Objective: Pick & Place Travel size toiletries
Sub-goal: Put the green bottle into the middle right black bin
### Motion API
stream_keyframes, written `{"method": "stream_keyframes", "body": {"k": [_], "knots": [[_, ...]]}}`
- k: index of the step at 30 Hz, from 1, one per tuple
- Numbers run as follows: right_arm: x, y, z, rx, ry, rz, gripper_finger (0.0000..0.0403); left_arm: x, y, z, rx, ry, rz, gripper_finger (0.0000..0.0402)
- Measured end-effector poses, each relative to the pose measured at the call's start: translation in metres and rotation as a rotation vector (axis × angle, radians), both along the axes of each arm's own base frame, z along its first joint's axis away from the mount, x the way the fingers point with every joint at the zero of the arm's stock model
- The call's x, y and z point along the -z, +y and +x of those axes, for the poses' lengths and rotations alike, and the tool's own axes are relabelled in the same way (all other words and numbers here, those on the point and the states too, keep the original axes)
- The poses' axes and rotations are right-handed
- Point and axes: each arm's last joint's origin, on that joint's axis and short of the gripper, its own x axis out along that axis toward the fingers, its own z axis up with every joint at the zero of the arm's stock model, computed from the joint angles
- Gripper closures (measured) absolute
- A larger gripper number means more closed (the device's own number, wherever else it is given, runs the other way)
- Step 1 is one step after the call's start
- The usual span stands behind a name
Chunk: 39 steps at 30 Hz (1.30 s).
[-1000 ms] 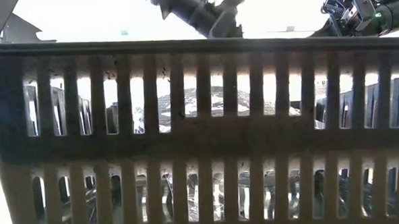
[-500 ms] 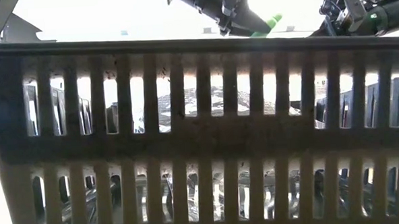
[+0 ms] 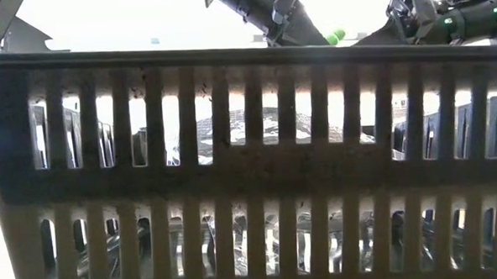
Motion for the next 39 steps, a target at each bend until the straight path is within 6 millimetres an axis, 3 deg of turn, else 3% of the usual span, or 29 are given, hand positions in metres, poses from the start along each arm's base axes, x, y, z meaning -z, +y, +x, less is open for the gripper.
{"method": "stream_keyframes", "body": {"k": [5, 14, 28, 39], "knots": [[0.002, -0.001, 0.009, -0.003, -0.022, -0.004, 0.0196, 0.002, 0.0, -0.001, -0.006, 0.017, -0.013, 0.0208], [0.002, -0.001, 0.021, -0.075, -0.079, -0.035, 0.019, 0.005, 0.0, -0.003, -0.011, 0.052, -0.031, 0.0208], [0.001, -0.001, 0.022, -0.108, -0.095, -0.056, 0.025, 0.007, -0.001, -0.004, 0.007, 0.078, -0.046, 0.0208], [0.0, -0.001, 0.022, -0.085, -0.1, -0.058, 0.0254, 0.006, -0.002, -0.003, 0.023, 0.061, -0.057, 0.0208]]}}
